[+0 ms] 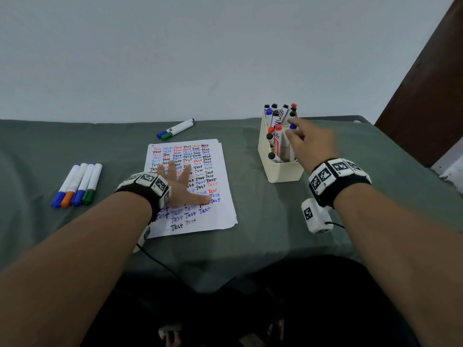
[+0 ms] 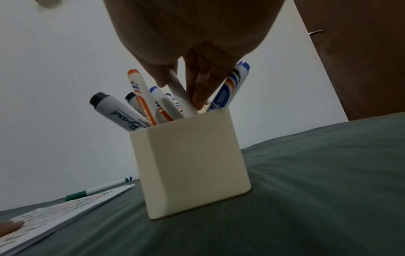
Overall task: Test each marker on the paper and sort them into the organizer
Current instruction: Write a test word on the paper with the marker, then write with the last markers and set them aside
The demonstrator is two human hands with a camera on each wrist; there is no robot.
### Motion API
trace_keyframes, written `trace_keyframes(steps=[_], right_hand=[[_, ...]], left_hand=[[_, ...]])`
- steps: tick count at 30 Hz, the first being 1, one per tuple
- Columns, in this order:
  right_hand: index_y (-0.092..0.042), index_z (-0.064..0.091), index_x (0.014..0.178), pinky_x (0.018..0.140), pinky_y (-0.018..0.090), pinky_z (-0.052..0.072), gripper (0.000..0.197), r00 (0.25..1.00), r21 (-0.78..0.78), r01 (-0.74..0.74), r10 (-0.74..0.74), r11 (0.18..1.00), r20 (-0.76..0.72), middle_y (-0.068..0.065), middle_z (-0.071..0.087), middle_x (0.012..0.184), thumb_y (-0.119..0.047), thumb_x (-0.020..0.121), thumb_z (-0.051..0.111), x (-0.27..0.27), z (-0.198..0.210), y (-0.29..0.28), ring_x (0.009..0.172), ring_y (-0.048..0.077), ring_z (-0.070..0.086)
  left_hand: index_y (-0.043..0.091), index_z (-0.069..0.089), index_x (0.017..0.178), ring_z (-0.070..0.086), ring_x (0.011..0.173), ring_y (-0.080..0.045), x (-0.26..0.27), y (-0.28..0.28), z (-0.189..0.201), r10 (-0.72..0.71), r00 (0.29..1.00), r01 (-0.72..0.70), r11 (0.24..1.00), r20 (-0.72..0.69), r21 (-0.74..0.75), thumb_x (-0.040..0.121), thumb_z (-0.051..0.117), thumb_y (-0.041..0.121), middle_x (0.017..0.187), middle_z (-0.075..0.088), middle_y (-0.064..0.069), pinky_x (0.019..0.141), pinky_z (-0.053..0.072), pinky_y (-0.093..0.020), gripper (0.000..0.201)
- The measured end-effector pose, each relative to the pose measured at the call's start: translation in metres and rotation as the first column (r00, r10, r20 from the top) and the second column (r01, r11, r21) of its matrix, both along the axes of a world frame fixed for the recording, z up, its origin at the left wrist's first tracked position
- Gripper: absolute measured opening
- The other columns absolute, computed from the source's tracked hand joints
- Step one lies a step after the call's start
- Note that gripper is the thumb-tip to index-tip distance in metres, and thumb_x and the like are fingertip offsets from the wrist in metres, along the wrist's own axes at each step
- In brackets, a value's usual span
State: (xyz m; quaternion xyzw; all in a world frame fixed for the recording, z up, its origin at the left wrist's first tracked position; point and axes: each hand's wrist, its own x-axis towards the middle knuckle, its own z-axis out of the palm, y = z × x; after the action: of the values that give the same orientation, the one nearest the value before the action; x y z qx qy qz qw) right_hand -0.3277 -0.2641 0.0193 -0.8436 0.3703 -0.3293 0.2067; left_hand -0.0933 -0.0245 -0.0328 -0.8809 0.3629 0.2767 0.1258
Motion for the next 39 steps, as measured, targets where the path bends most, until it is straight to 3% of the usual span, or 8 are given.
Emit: trace_keyframes(steps=[5,9,13,16,19,25,30,39], right_hand=[[-0.032,0.062,0.137,0.082,0.024,0.042,0.039,0.998,-0.044,0.006,-0.008,0.999,-0.060,-0.001,0.072,0.107,-0.038,0.099,0.055,0.001,0.000,0.003,0.098,0.019,0.062],[-0.036,0.056,0.142,0.087,0.029,0.049,0.045,0.996,-0.045,-0.002,-0.001,0.999,-0.085,-0.002,0.070,0.110,-0.045,0.098,0.054,0.004,0.003,0.011,0.101,0.017,0.063],[-0.035,0.054,0.142,0.096,0.032,0.046,0.048,0.996,-0.076,-0.074,0.070,0.994,-0.052,-0.005,0.065,0.119,-0.045,0.095,0.053,0.012,0.011,0.023,0.113,0.017,0.058],[-0.024,0.059,0.136,0.100,0.030,0.040,0.049,0.986,-0.216,-0.157,0.141,0.964,-0.089,-0.002,0.065,0.106,-0.048,0.093,0.052,0.026,0.022,0.035,0.114,0.024,0.057],[-0.021,0.056,0.142,0.115,0.034,0.031,0.052,0.963,-0.276,-0.261,0.232,0.925,-0.135,0.000,0.064,0.127,-0.046,0.097,0.058,0.044,0.031,0.051,0.131,0.024,0.049],[-0.023,0.031,0.157,0.124,0.042,0.019,0.068,0.811,-0.048,-0.463,0.400,0.885,-0.428,0.003,0.033,0.163,-0.054,0.100,0.050,0.092,0.026,0.080,0.154,0.024,0.018],[-0.022,0.020,0.161,0.121,0.051,0.026,0.074,0.616,0.141,-0.391,0.372,0.910,-0.695,0.009,0.017,0.168,-0.054,0.101,0.049,0.119,-0.006,0.085,0.154,0.036,0.012],[-0.034,0.012,0.161,0.121,0.060,0.018,0.080,0.505,0.231,-0.349,0.390,0.908,-0.770,0.006,0.002,0.170,-0.070,0.096,0.042,0.128,-0.054,0.079,0.155,0.041,0.001]], left_hand=[[0.039,-0.030,0.150,-0.028,0.147,-0.041,0.000,-0.001,0.000,0.005,1.000,-0.005,1.000,-0.004,0.000,0.048,0.029,0.108,0.159,-0.038,-0.007,0.120,-0.004,-0.063,0.137],[0.040,-0.030,0.150,-0.027,0.148,-0.041,0.000,-0.001,-0.001,0.001,1.000,-0.001,1.000,-0.002,-0.004,0.046,0.029,0.109,0.160,-0.037,-0.007,0.120,-0.003,-0.064,0.138],[0.041,-0.030,0.150,-0.028,0.147,-0.041,0.001,0.000,-0.002,0.003,1.000,-0.003,1.000,-0.006,-0.005,0.042,0.027,0.110,0.159,-0.037,-0.006,0.120,-0.004,-0.063,0.140],[0.040,-0.030,0.150,-0.028,0.147,-0.040,0.002,-0.001,-0.003,0.005,1.000,-0.005,1.000,-0.010,-0.006,0.039,0.026,0.110,0.159,-0.038,-0.006,0.120,-0.004,-0.064,0.143],[0.040,-0.030,0.150,-0.029,0.147,-0.040,0.003,-0.002,-0.003,0.006,1.000,-0.006,1.000,-0.011,-0.009,0.035,0.026,0.110,0.159,-0.038,-0.006,0.120,-0.004,-0.064,0.145],[0.040,-0.030,0.150,-0.027,0.148,-0.041,0.003,-0.002,-0.005,-0.003,1.000,0.003,1.000,0.008,-0.012,0.033,0.027,0.111,0.160,-0.037,-0.006,0.119,-0.003,-0.065,0.148],[0.042,-0.033,0.147,-0.027,0.148,-0.042,0.008,-0.002,-0.004,-0.045,0.999,0.045,0.999,0.008,0.019,0.018,0.031,0.113,0.158,-0.040,-0.006,0.119,-0.003,-0.065,0.160],[0.048,-0.029,0.147,-0.021,0.151,-0.038,0.018,-0.007,-0.002,-0.050,0.999,0.050,0.995,-0.001,0.084,0.015,0.032,0.112,0.161,-0.034,0.000,0.118,-0.001,-0.065,0.159]])
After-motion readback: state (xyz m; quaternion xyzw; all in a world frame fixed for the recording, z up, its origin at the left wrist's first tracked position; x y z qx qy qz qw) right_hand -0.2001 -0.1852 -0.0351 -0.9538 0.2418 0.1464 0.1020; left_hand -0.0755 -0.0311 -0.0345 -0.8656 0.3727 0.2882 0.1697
